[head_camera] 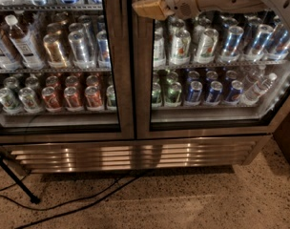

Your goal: Open right fridge door

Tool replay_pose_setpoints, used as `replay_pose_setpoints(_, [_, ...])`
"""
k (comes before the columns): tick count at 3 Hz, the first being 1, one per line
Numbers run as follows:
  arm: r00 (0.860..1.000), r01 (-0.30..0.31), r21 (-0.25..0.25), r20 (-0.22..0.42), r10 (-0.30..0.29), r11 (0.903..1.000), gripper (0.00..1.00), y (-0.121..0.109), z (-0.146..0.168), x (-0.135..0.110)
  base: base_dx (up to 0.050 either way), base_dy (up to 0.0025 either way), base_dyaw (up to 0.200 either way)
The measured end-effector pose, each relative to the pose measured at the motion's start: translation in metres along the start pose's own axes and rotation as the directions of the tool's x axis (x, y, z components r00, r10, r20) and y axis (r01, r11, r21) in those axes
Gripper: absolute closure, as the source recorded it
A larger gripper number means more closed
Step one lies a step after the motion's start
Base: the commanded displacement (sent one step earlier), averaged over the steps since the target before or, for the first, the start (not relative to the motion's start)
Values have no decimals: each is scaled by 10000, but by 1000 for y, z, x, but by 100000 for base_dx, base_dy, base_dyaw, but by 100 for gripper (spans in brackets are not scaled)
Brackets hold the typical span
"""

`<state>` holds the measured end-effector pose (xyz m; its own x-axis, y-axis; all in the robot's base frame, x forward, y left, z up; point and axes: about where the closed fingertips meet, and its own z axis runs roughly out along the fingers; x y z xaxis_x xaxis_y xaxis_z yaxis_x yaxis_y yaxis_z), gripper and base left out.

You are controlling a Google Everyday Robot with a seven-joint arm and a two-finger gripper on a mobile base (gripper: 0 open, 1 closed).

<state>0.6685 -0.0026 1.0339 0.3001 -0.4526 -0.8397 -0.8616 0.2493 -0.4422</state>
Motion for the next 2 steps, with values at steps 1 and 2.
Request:
replay_pose_setpoints(1, [10000,0,0,0,0,10000,100,-2,0,1,0,0,0])
replay_pose_setpoints(2, [9999,-37,128,-112,39,9999,100,-1,0,0,0,0,0])
